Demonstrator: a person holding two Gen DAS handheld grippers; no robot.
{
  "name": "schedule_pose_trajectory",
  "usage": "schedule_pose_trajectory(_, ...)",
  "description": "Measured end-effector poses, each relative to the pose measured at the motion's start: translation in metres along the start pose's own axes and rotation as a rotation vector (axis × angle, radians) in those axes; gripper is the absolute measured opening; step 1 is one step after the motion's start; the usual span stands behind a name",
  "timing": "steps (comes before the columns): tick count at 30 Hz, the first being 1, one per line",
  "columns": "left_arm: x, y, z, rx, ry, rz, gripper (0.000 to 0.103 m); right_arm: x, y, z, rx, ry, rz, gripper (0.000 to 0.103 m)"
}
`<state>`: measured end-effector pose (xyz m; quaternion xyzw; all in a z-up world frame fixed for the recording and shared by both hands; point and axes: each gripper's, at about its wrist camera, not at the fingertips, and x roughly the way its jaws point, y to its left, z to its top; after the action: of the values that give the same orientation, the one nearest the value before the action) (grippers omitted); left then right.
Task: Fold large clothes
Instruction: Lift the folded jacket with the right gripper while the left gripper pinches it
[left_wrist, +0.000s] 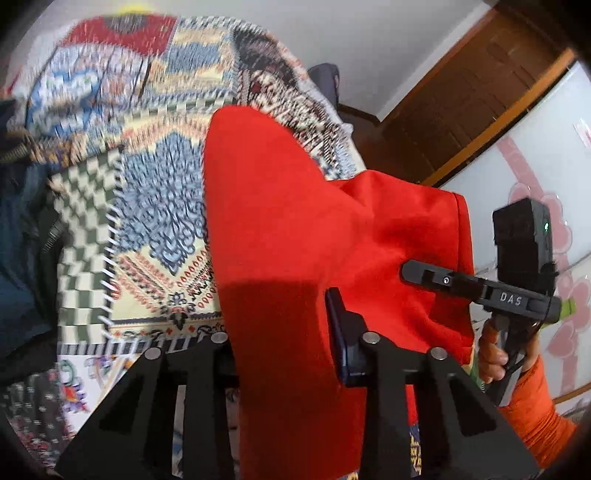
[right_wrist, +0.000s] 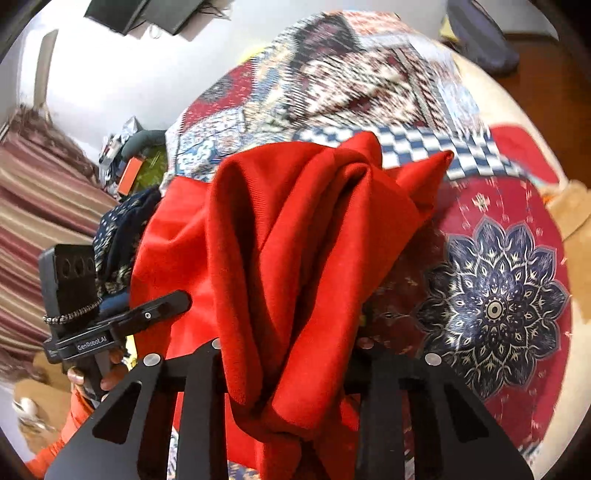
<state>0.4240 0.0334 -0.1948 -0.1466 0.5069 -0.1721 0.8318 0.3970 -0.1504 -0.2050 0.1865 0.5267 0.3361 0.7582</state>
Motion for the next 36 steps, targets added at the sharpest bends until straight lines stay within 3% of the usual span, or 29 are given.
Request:
schedule_pose_trajectory(5,-0.060,0.000,-0.004,0.019,-0.086,0.005,0.031,-0.018,0.036,0.004,-0.054,-0.035,0.001,0.026)
schedule_pose_trajectory(12,-0.154,0.013,-0.003,0.033,-0.224,0.041,0.031,-0.028,0.114,0.022,-0.174,-0.098,0.026,0.026)
schedule_pose_trajectory(23,-0.286,0.100,0.018,-0.043,-0.394,0.149,0.031,0.021,0.243,0.065,-0.333,-0.122,0.115,0.026)
schedule_pose_trajectory(31,-0.324,0.176,0.027,-0.144,-0.419,0.240,0.032,0.097,0.304,0.095,-0.385,-0.061,0.177,0.026)
schedule_pose_trajectory(36,-0.308,0.237,0.028,-0.243,-0.383,0.262,0.033,0.154,0.316,0.105,-0.364,0.012,0.195,0.026)
